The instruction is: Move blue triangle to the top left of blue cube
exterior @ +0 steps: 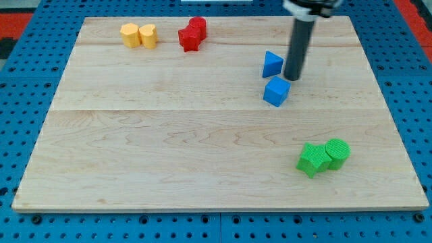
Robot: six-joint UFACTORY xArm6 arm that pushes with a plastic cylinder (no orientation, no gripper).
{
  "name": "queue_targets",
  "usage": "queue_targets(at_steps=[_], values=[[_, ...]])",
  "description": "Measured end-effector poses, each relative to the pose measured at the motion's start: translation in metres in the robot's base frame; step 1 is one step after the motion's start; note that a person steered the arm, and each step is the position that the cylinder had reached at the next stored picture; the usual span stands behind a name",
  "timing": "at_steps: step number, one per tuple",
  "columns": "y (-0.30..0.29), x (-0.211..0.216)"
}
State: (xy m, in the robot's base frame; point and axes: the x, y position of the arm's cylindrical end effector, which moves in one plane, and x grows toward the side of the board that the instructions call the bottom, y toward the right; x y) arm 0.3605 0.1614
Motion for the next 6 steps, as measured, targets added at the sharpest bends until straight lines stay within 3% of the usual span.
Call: queue_targets(at_steps=[1,4,5,6], values=[[0.017,-0.033],[-0.142,-0.028],[-0.140,-0.019],[-0.092,-0.020]])
